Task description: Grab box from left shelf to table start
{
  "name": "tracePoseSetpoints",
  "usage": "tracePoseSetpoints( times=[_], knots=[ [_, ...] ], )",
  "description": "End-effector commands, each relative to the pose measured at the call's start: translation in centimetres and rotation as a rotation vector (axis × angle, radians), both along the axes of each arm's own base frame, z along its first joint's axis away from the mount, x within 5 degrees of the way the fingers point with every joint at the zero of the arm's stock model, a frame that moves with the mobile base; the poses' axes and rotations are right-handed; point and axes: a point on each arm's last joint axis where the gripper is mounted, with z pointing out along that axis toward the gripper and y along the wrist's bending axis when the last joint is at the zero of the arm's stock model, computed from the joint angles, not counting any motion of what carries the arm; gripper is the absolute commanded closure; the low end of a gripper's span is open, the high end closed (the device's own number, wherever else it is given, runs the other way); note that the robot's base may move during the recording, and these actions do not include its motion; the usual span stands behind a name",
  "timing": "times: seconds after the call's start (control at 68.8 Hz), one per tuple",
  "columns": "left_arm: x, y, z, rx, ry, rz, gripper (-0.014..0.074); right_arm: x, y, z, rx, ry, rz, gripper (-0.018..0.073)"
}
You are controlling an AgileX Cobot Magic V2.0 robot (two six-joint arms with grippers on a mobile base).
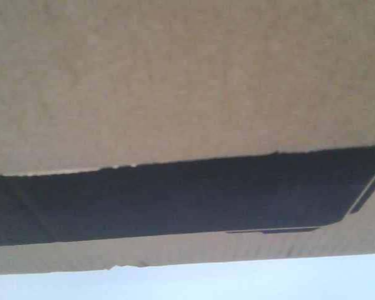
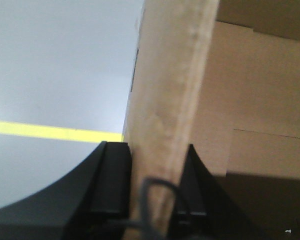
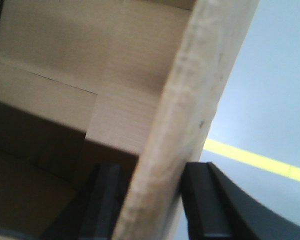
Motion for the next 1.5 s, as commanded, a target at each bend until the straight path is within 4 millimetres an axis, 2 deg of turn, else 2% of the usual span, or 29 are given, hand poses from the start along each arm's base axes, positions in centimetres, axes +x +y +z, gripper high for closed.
tracePoseSetpoints(
  times=[0.0,1.482],
  knots=[
    [-1.99,-2.22,1.49,-0.193,0.007,-0.294,0.0688,0.49,0.34,2.08,0.072,-0.173,0.012,0.0502],
    [-2.14,-2.18,1.53,-0.200,0.003,-0.298,0.0688,0.85,0.46,1.76,0.065,-0.151,0.014,0.0502]
  ],
)
